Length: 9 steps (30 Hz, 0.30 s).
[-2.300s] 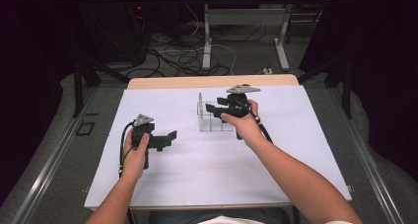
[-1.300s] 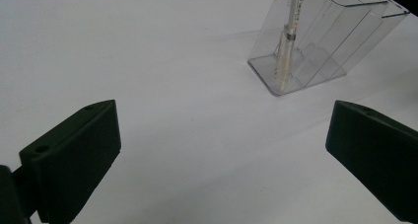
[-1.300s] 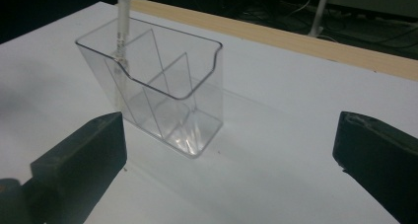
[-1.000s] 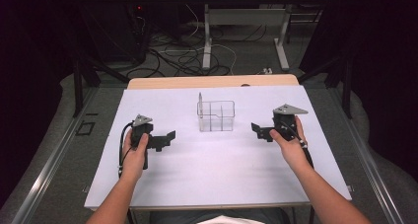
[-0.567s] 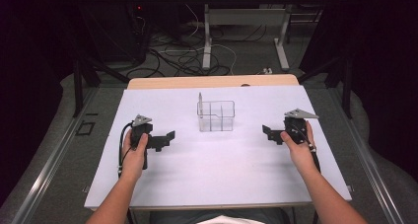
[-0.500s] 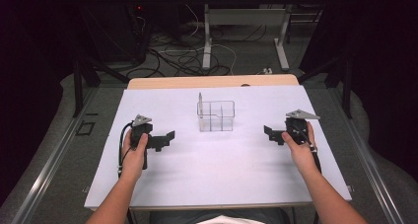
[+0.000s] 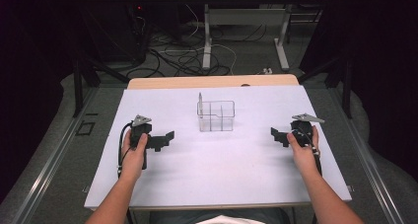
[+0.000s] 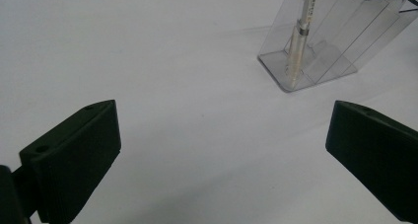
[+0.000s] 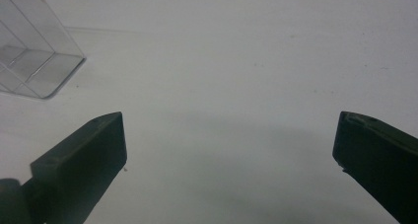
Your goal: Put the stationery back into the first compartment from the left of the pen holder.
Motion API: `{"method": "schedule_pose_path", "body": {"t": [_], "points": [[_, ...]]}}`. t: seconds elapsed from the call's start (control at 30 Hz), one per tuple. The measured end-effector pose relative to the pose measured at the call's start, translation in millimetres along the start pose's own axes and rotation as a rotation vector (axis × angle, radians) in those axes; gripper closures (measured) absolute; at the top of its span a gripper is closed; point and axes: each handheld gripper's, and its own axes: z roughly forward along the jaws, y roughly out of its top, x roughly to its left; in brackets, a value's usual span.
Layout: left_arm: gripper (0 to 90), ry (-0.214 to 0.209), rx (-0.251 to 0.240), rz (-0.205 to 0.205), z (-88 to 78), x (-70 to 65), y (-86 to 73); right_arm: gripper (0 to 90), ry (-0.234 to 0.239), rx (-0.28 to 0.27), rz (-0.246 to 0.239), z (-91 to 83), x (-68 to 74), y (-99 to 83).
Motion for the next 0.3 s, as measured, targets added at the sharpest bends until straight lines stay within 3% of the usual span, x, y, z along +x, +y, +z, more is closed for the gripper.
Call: {"method": "schedule_pose_path", "body": {"t": [0.3], "points": [[0.3, 0.003, 0.006, 0.002, 1.6, 0.1, -0.4, 0.0, 0.001, 0.010, 0.030, 2.7, -2.9, -3.0]]}}
